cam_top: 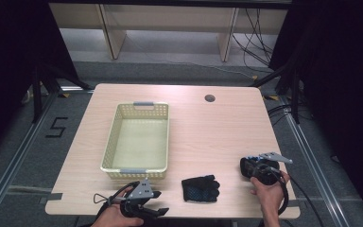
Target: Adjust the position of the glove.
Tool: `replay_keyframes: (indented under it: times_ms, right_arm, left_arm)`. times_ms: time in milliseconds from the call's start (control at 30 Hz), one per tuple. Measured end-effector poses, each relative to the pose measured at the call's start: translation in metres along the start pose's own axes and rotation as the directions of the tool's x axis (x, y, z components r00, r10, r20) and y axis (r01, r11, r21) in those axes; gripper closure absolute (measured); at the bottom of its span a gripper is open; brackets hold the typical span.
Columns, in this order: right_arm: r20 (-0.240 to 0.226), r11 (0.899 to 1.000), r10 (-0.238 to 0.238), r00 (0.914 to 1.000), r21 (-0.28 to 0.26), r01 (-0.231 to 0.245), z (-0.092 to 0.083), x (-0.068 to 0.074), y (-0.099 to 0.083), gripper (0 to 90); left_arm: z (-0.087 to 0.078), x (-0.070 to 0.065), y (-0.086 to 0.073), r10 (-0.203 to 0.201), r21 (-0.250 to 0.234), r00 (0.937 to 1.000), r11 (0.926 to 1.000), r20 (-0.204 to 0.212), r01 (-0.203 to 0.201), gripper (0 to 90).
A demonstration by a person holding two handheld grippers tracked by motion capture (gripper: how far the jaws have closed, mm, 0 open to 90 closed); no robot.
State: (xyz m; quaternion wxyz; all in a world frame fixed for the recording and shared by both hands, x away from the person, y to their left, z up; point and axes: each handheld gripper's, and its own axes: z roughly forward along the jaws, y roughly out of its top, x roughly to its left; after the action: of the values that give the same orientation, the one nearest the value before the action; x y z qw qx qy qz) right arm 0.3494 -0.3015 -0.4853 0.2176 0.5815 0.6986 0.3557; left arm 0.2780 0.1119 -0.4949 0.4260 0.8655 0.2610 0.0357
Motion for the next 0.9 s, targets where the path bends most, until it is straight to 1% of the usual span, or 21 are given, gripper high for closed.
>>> replay_keyframes:
  times_ms: [33,67,100,133,167,200,300,333,367,400,433,467,533,567,633,667,700,733,800,833,900]
  right_arm:
    - [0.009,1.0,-0.022,0.9997,-0.008,0.022,-0.004,-0.001,0.002,73.9]
    - [0.013,1.0,0.019,0.9997,-0.017,-0.018,-0.008,0.002,0.002,73.9]
    - [0.012,0.999,-0.027,0.9996,-0.034,0.027,-0.012,-0.001,0.004,73.9]
    - [0.004,0.998,-0.02,0.9998,-0.051,0.02,-0.016,0.0,0.004,73.9]
    - [0.008,0.999,0.017,0.9998,-0.045,-0.016,-0.021,0.003,0.004,73.9]
    - [0.008,0.997,-0.03,0.9995,-0.064,0.031,-0.025,0.001,0.005,73.9]
    - [-0.012,0.994,-0.011,0.9999,-0.111,0.01,-0.039,0.01,0.006,73.9]
    - [-0.034,0.992,-0.038,0.9987,-0.12,0.033,-0.043,0.011,0.007,73.9]
    - [-0.039,0.991,-0.056,0.9977,-0.122,0.051,-0.048,0.015,0.008,73.9]
    - [-0.054,0.989,-0.054,0.9971,-0.139,0.046,-0.052,0.02,0.008,73.9]
    - [-0.077,0.988,-0.028,0.9967,-0.151,0.016,-0.057,0.029,0.008,73.8]
    - [-0.081,0.986,-0.059,0.995,-0.16,0.045,-0.06,0.031,0.009,73.8]
    - [-0.096,0.981,-0.092,0.9911,-0.178,0.074,-0.065,0.043,0.01,73.8]
    - [-0.118,0.983,-0.093,0.9887,-0.169,0.072,-0.069,0.05,0.01,73.7]
    - [-0.168,0.984,-0.071,0.9831,-0.175,0.041,-0.072,0.066,0.008,73.6]
    - [-0.176,0.984,-0.081,0.981,-0.168,0.051,-0.074,0.071,0.008,73.7]
    - [-0.192,0.978,-0.12,0.9741,-0.189,0.083,-0.074,0.075,0.008,73.6]
    - [-0.213,0.983,-0.087,0.9731,-0.178,0.049,-0.074,0.084,0.006,73.5]
    - [-0.234,0.986,-0.09,0.968,-0.16,0.053,-0.075,0.095,0.004,73.5]
    - [-0.257,0.983,-0.119,0.9591,-0.165,0.078,-0.071,0.103,0.003,73.5]
    - [-0.26,0.985,-0.102,0.9603,-0.159,0.061,-0.07,0.107,0.001,73.5]
  left_arm:
    - [0.0,0.001,0.0,0.013,-0.001,0.9999,0.9999,0.004,-0.013,38.4]
    - [-0.001,0.002,0.0,0.023,-0.002,0.9997,0.9997,0.007,-0.023,38.4]
    - [0.0,0.001,0.0,0.015,-0.009,0.9998,0.9999,0.01,-0.015,38.3]
    - [-0.001,0.001,0.0,0.005,-0.008,0.9999,1.0,0.01,-0.005,38.3]
    - [-0.001,0.0,0.0,-0.012,-0.009,0.9999,0.9999,0.009,0.012,38.2]
    - [-0.001,0.001,0.0,0.015,-0.012,0.9998,0.9998,0.011,-0.015,38.1]
    - [-0.002,0.001,0.0,-0.012,0.004,0.9999,0.9999,0.003,0.012,36.2]
    - [-0.002,0.0,0.0,-0.022,-0.004,0.9997,0.9997,0.006,0.022,34.8]
    - [-0.002,0.002,0.001,-0.006,-0.006,0.9999,1.0,0.011,0.006,33.8]
    - [-0.002,0.001,0.0,-0.033,-0.008,0.9994,0.9994,0.008,0.033,33.1]
    - [-0.002,0.002,0.0,-0.012,-0.008,0.9999,0.9999,0.008,0.012,32.1]
    - [-0.002,0.001,0.0,-0.038,-0.012,0.9992,0.9992,0.007,0.038,31.5]
    - [-0.003,0.003,0.001,-0.024,-0.013,0.9997,0.9996,0.003,0.024,30.0]
    - [-0.003,0.002,0.0,-0.045,-0.005,0.9989,0.999,-0.008,0.045,29.4]
    - [-0.004,0.004,0.0,-0.033,-0.009,0.9994,0.9994,-0.006,0.033,28.6]
    - [-0.004,0.003,0.0,-0.052,-0.008,0.9986,0.9986,-0.006,0.052,28.4]
    - [-0.004,0.004,0.0,-0.053,-0.005,0.9986,0.9986,-0.006,0.053,28.3]
    - [-0.004,0.004,0.0,-0.052,-0.004,0.9986,0.9986,-0.007,0.052,28.3]
    - [-0.005,0.003,0.0,-0.053,-0.007,0.9986,0.9986,-0.008,0.053,28.3]
    - [-0.005,0.003,0.0,-0.052,-0.007,0.9986,0.9986,-0.008,0.052,28.4]
    - [-0.006,0.005,0.0,-0.03,-0.008,0.9994,0.9995,-0.016,0.03,28.4]
